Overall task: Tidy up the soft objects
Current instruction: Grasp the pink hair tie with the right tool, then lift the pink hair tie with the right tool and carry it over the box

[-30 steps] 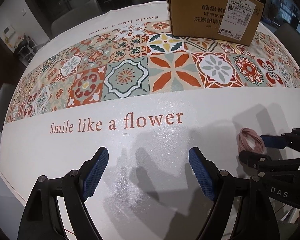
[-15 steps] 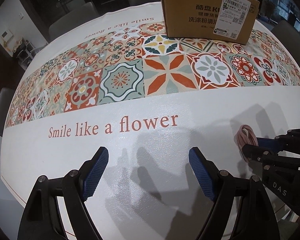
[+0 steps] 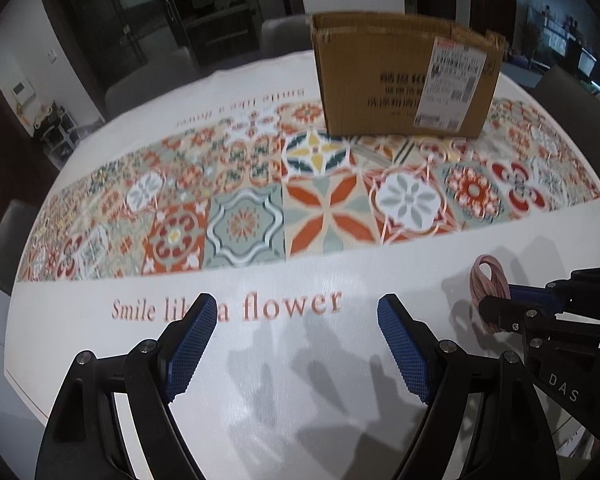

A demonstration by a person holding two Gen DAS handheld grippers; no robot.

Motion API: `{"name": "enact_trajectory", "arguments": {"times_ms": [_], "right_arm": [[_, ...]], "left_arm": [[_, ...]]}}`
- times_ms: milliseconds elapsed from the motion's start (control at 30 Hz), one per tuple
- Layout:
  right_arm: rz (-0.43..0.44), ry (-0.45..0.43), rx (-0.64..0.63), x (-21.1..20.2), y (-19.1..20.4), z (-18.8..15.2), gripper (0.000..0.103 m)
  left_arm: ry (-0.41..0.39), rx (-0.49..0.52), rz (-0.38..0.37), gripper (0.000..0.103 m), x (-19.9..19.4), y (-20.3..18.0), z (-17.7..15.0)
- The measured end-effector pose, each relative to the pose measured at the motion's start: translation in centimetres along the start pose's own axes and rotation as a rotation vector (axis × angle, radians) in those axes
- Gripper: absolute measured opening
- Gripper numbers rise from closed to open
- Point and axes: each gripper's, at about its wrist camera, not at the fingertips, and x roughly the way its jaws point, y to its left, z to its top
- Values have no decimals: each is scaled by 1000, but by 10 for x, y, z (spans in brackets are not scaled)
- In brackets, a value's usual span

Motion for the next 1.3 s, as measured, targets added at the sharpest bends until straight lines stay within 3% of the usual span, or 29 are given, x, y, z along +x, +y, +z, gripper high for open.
{"name": "enact_trajectory", "arguments": {"times_ms": [533, 1300], "right_arm": [[-4, -195, 36, -58, -15, 29, 12], [-54, -449, 24, -117, -27, 87, 12]], "left_arm": [[-163, -2, -8, 85, -35, -9, 51], [-335, -30, 30, 87, -58, -5, 121]]}}
